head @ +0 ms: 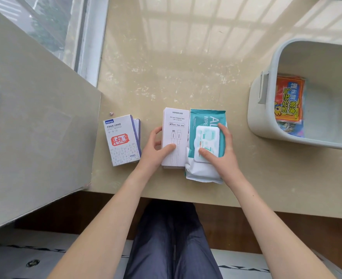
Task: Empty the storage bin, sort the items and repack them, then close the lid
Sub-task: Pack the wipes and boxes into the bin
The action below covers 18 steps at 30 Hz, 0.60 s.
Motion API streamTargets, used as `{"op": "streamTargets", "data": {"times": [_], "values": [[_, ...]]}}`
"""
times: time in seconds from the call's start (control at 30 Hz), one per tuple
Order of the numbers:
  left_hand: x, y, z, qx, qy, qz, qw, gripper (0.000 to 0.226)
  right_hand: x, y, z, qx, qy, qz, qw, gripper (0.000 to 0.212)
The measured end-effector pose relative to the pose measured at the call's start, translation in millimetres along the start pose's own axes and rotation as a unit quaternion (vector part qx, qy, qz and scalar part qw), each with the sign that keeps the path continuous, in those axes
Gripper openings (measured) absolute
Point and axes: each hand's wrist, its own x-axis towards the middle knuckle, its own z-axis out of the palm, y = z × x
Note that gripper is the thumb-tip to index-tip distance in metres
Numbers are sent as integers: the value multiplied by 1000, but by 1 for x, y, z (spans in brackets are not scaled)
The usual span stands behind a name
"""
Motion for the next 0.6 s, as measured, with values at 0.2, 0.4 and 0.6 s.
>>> {"op": "streamTargets", "data": {"times": [0.2,0.4,0.6], "values": [[-28,22,-8,-15,-17,-3,1000,64,-29,-20,-12,49,2,-22,999,78],[-102,68,-22,-22,-42,27,999,66,-97,-71,-29,109,5,-38,993,76],[-187,132,-33,-19,-61,127,990,56,-172,-131,-52,174,59,-90,979,78]]}}
